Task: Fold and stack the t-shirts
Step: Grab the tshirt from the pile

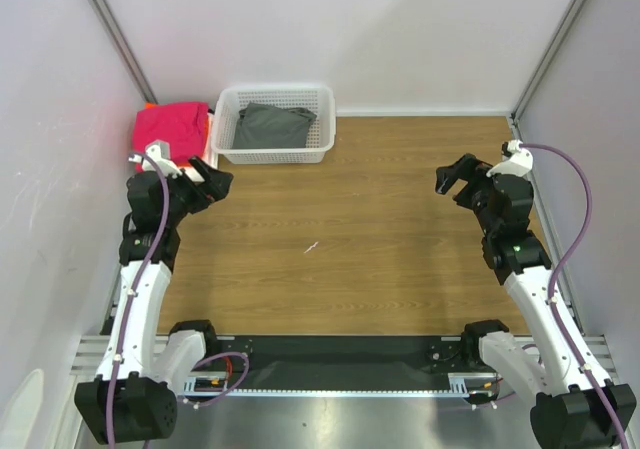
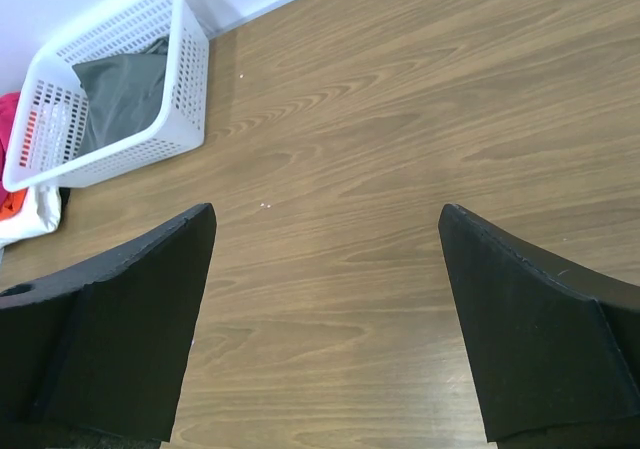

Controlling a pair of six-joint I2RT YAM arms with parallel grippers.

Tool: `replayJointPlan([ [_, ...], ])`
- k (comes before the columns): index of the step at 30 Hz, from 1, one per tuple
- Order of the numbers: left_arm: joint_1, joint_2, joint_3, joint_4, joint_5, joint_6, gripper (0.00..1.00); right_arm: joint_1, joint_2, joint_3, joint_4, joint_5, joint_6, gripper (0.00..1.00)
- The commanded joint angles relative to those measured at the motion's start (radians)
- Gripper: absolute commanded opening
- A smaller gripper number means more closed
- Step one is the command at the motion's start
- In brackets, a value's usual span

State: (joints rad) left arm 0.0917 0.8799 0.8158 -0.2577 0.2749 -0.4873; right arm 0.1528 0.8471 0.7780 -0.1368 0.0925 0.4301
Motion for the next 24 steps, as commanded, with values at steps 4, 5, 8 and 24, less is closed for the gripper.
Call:
replayJointPlan([
  [4,-0.004,0.01,0.057,0.061,-0.008,-0.019,1.0,-0.004,0.033,0.043,0.075,-0.014,-0.04,1.0],
  [5,-0.006,0.017,0.059,0.099,-0.009,-0.045,1.0,-0.006,0.046,0.053,0.081,-0.013,-0.042,1.0],
  [8,-0.024,0.088,0.1,0.15,-0.057,-0.08,1.0,-0.007,0.127,0.104,0.097,-0.002,-0.054,1.0],
  [24,-0.122,1.152,1.261,-0.101,-0.174,0.231,0.98,-0.064,0.392,0.257,0.126,-0.004,-0.063,1.0],
])
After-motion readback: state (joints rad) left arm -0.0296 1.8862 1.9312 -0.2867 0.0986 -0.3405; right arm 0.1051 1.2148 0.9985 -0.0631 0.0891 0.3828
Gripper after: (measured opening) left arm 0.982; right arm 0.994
